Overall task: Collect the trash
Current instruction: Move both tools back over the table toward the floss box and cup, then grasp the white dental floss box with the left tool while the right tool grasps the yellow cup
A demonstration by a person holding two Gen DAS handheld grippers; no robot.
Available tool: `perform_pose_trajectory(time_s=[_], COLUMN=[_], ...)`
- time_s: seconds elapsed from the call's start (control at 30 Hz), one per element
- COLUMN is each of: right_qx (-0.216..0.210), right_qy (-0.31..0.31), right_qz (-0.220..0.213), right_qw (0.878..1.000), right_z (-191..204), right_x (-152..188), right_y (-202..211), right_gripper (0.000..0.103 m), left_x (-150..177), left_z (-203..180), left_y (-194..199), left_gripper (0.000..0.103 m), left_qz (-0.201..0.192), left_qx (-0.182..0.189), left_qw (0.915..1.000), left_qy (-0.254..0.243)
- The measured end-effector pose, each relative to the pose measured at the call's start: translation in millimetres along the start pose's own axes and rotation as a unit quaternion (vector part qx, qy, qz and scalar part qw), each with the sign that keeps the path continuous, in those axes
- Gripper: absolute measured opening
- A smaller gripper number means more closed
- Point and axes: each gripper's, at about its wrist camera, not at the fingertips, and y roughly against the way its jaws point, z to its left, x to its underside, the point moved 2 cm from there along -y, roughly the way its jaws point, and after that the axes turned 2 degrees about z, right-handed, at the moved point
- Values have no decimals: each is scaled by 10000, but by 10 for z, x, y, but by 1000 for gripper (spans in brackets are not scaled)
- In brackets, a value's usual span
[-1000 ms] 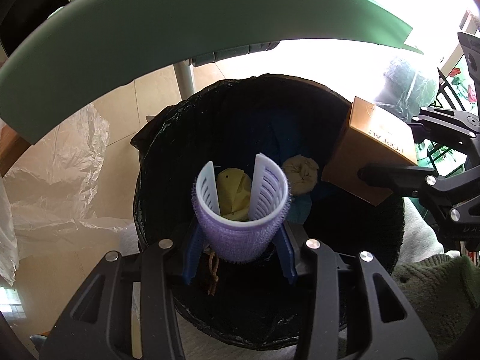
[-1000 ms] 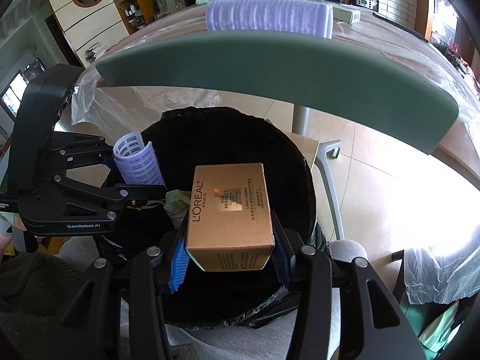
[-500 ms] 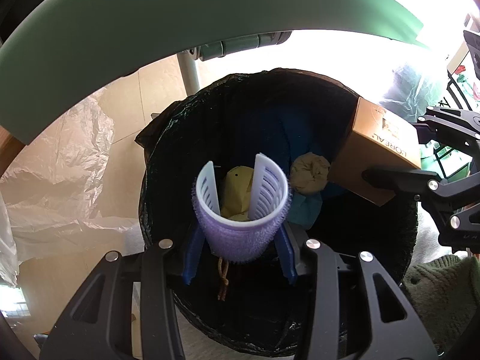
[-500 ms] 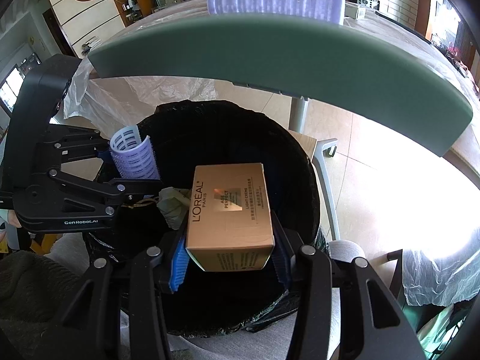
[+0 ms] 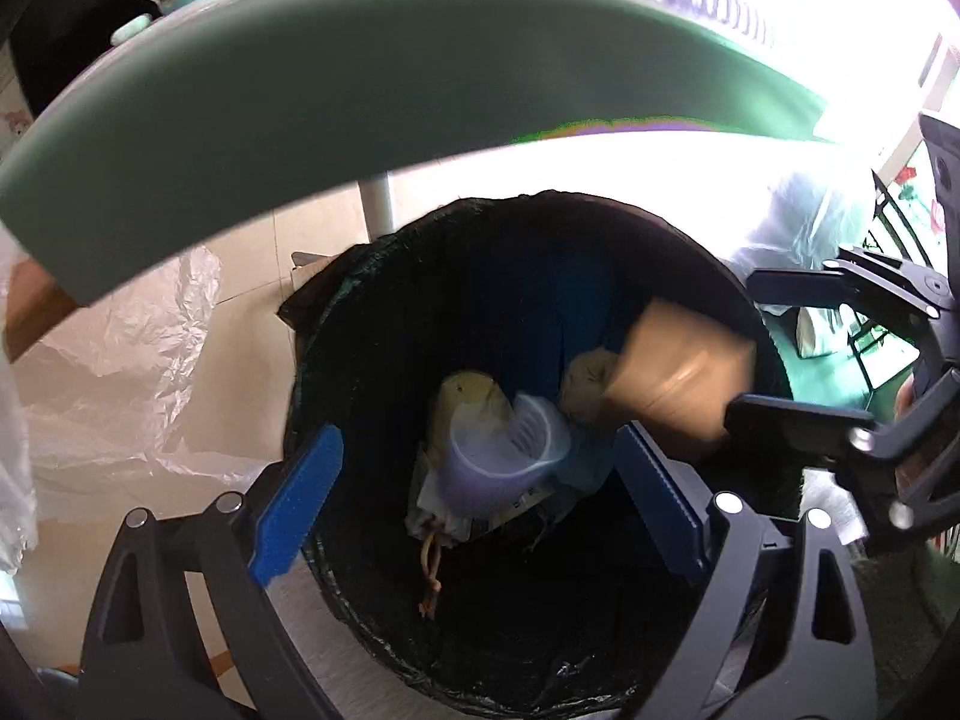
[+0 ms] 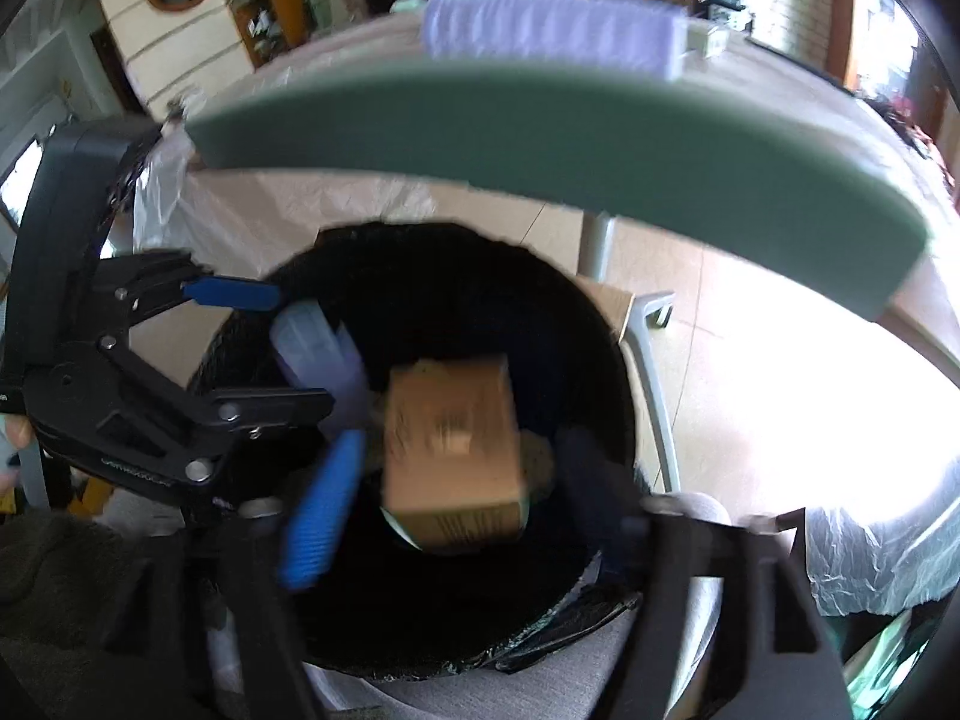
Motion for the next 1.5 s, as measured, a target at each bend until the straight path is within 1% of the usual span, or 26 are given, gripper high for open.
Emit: perform_pose_trajectory(time_s=[0.1, 0.2, 0.27, 0.3, 0.33, 0.4, 0.43, 0.47, 0.5, 0.57, 0.6, 0.67, 0.7, 0.77, 0.8, 0.83, 0.93, 1.0, 1.07, 1.17, 1.2, 1.27, 1.33, 1.4, 1.43, 1.5], right_qx=[18, 80, 117, 248, 389, 617, 671, 702, 763, 758, 710, 689, 637, 534, 474, 416, 446, 473, 476, 449, 432, 391, 294, 232, 261, 326], right_qy=[-58, -28, 79, 138, 173, 182, 175, 163, 142, 180, 203, 208, 223, 210, 220, 257, 423, 558, 640, 719, 739, 754, 725, 780, 812, 818], right_qz=[-148, -442, -836, -1103, -1334, -1685, -1818, -1929, -2003, -1986, -1904, -1787, -1679, -1461, -1340, -1204, -963, -792, -639, -470, -440, -376, -309, -291, -264, -146], right_qw=[9999, 9990, 9964, 9935, 9901, 9836, 9809, 9786, 9767, 9770, 9789, 9813, 9835, 9876, 9896, 9915, 9935, 9942, 9948, 9953, 9954, 9957, 9965, 9963, 9960, 9960], right_z=[-51, -68, -64, -72, -83, -114, -139, -180, -225, -322, -367, -461, -503, -590, -611, -642, -620, -599, -587, -578, -577, -580, -579, -560, -558, -565], right_x=[2, -26, -87, -155, -215, -353, -440, -553, -670, -890, -1012, -1240, -1355, -1525, -1593, -1676, -1780, -1869, -1913, -2005, -2023, -2048, -2070, -2099, -2119, -2155], right_y=[170, 499, 817, 993, 1128, 1303, 1361, 1394, 1396, 1320, 1243, 1084, 990, 830, 768, 672, 470, 301, 168, -10, -50, -101, -118, -115, -131, -182], right_gripper=[79, 79, 81, 88, 95, 98, 99, 99, 99, 99, 99, 99, 99, 96, 92, 91, 84, 81, 73, 65, 64, 59, 57, 57, 57, 57], left_x=[4, 9, -26, -54, -110, -247, -359, -457, -552, -830, -957, -1224, -1305, -1520, -1572, -1664, -1744, -1798, -1887, -1972, -1995, -2040, -2078, -2098, -2116, -2143], left_z=[42, 27, -28, -64, -89, -108, -76, -36, 13, 161, 239, 378, 424, 497, 530, 533, 549, 536, 548, 580, 595, 612, 623, 617, 618, 621], left_y=[68, 311, 657, 812, 1015, 1318, 1452, 1503, 1523, 1457, 1396, 1216, 1146, 937, 851, 744, 590, 515, 408, 278, 240, 194, 197, 197, 176, 144], left_gripper=[93, 93, 93, 93, 95, 102, 102, 102, 102, 102, 102, 102, 102, 102, 102, 102, 102, 102, 102, 101, 101, 101, 99, 99, 98, 96], left_qz=[-6, -141, -496, -682, -989, -1559, -1882, -2013, -2064, -1936, -1870, -1610, -1522, -1289, -1185, -1056, -880, -783, -689, -576, -556, -480, -471, -463, -406, -305], left_qx=[98, 294, 628, 708, 714, 449, 150, 7, -57, -222, -183, -26, -18, -23, -32, -53, -215, -249, -340, -356, -363, -302, -205, -305, -365, -332], left_qw=[9999, 9994, 9968, 9951, 9923, 9861, 9814, 9791, 9782, 9808, 9822, 9868, 9881, 9915, 9928, 9944, 9957, 9962, 9963, 9967, 9968, 9974, 9979, 9973, 9971, 9975], left_qy=[95, 87, -24, -99, -223, -371, -340, -290, -243, -31, 50, 198, 230, 180, 142, 52, -172, -288, -378, -436, -439, -437, -405, -489, -530, -550])
